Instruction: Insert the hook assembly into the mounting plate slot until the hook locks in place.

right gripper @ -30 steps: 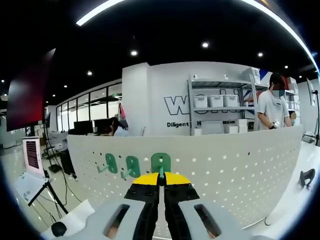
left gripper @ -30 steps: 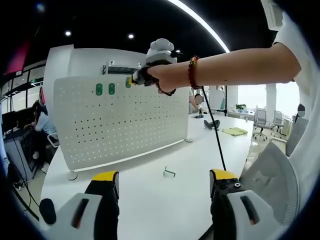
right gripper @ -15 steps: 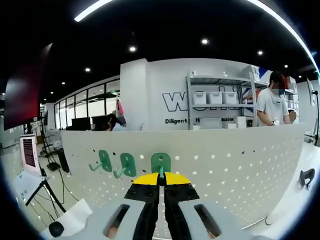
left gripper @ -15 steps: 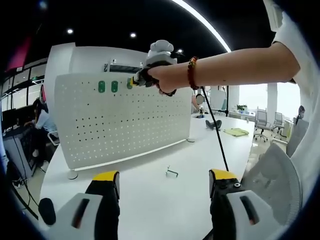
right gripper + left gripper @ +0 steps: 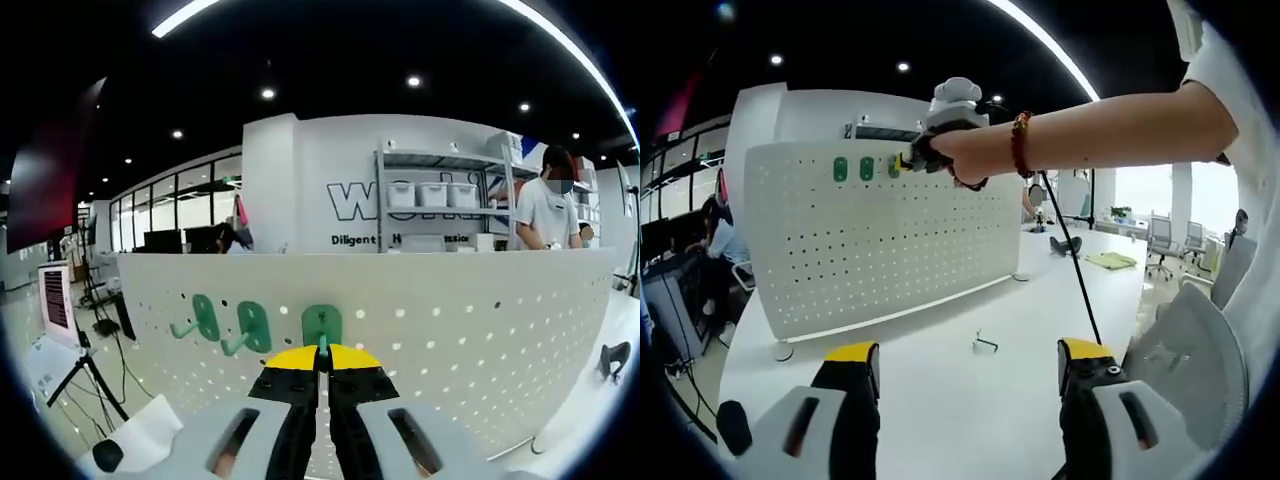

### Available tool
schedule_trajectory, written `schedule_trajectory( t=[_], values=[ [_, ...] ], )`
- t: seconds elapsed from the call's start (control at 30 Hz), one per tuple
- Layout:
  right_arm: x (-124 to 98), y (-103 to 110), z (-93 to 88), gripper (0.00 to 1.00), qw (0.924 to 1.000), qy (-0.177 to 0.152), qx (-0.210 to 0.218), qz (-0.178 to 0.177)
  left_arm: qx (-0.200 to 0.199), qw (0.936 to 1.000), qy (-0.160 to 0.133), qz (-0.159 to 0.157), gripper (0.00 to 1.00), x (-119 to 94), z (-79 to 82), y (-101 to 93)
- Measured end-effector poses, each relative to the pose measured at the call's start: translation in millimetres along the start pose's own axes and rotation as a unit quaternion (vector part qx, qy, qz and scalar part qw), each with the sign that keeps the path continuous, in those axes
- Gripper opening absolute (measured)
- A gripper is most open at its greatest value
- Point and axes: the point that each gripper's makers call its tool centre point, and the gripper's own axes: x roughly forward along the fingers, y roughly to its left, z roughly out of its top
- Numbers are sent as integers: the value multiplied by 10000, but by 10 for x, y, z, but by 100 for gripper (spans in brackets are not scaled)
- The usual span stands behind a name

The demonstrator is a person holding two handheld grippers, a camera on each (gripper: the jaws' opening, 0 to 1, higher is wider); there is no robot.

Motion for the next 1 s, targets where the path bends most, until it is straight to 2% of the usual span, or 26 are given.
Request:
schedule_trajectory(
  t=[0.23,0.53,0.7,0.83,0.87,0.97,1.0],
  values=[
    [24,21,41,1,10000,-20,16,-35,-63,10000,-3,-65,73,24,5,-19],
    [44,1,11,1,9998,70,69,-167,-52,10000,-30,-51,73,21,14,-3],
    [61,13,7,1,9991,169,-267,-276,-65,10000,-32,-52,73,14,12,0],
    [67,-6,5,1,9994,215,0,-289,-74,10000,-44,-42,73,9,16,5],
    [60,2,-11,1,9987,296,248,-337,-73,10000,-33,-44,73,9,14,4],
    [77,-3,-5,1,9986,305,214,-364,-69,9999,-43,-58,73,10,22,-3],
    [77,-6,-8,1,9980,353,366,-387,-64,9999,-46,-67,73,11,24,-6]
  ],
)
